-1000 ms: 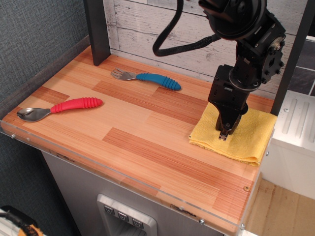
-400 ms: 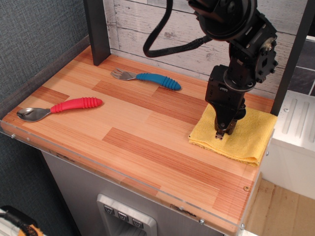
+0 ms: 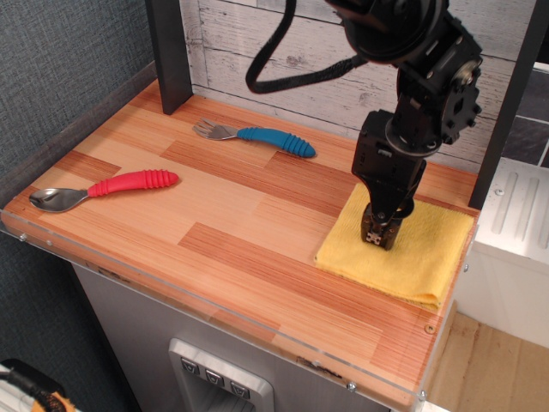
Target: Move yellow cloth to right side
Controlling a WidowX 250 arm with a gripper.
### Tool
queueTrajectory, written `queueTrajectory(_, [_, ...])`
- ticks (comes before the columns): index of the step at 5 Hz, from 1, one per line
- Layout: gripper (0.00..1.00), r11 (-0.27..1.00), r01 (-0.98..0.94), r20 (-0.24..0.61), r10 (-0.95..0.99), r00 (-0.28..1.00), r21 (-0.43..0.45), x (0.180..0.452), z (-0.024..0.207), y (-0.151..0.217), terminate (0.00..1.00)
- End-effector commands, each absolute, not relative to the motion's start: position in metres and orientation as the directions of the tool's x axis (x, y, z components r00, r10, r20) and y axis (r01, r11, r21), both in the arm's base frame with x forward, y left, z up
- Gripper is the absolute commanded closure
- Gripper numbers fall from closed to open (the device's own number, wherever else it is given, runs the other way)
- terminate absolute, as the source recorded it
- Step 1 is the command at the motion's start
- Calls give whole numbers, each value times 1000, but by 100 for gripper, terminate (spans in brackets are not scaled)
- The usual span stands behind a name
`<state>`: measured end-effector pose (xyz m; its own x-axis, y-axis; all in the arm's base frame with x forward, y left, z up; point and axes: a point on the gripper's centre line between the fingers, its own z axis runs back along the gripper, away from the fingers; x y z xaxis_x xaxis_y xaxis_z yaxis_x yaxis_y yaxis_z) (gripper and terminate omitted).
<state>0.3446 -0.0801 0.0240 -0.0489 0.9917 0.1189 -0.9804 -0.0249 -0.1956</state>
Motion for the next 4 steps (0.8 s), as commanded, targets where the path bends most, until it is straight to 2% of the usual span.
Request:
queueTrajectory(1, [0,-20,-941,116,991,-63,-337,358,79,-81,0])
queueTrajectory(2, [0,8,-942,132,991,-38,-336,357,87,-78,0])
queueTrajectory(3, [0,116,-953,174,982,68,-279,341,95,-69,0])
queueTrajectory(4, [0,280,-946,213,946,243,-164,319,102,-55,0])
